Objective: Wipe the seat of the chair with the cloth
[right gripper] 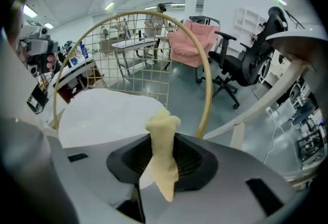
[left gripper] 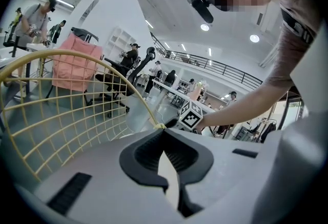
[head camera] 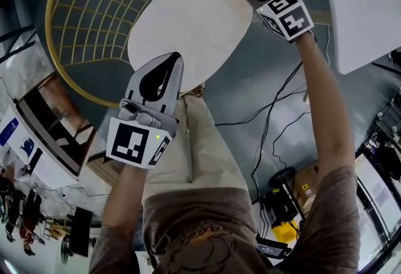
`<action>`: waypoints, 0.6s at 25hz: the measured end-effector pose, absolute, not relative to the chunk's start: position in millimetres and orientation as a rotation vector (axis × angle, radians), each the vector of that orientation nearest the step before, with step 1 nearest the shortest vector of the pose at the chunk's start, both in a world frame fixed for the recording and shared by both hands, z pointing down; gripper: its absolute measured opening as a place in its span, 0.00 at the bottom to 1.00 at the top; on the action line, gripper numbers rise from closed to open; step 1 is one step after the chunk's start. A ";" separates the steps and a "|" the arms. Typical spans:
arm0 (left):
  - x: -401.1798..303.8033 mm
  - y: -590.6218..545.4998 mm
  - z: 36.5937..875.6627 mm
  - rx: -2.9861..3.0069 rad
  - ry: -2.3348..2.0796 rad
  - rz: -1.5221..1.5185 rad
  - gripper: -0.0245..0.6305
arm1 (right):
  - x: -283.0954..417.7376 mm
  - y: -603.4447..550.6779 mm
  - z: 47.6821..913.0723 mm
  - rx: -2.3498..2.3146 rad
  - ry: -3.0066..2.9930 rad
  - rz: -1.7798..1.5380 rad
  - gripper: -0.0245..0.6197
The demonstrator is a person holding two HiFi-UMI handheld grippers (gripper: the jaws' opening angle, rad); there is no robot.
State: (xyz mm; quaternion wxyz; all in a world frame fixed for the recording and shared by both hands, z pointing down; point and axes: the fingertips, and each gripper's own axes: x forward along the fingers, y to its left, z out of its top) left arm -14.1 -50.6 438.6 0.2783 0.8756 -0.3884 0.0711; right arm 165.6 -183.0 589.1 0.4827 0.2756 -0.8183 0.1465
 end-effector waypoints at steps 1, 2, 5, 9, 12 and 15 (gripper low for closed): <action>-13.4 -51.4 439.5 2.349 -1.040 0.194 0.05 | 164.7 -187.0 593.8 0.672 -1.985 0.360 0.25; -12.7 -52.5 440.4 2.349 -1.038 0.196 0.05 | 164.4 -190.3 598.7 0.677 -1.978 0.367 0.25; -12.5 -57.1 443.5 2.350 -1.036 0.199 0.05 | 166.1 -195.4 613.5 0.722 -1.962 0.407 0.25; -17.7 -62.2 448.6 2.341 -1.045 0.204 0.05 | 162.1 -190.9 630.5 0.728 -1.950 0.396 0.25; -19.1 -63.9 451.4 2.338 -1.040 0.210 0.05 | 161.0 -187.3 633.1 0.718 -1.946 0.398 0.25; -19.8 -64.8 453.7 2.331 -1.042 0.214 0.05 | 159.5 -182.2 634.6 0.714 -1.964 0.416 0.25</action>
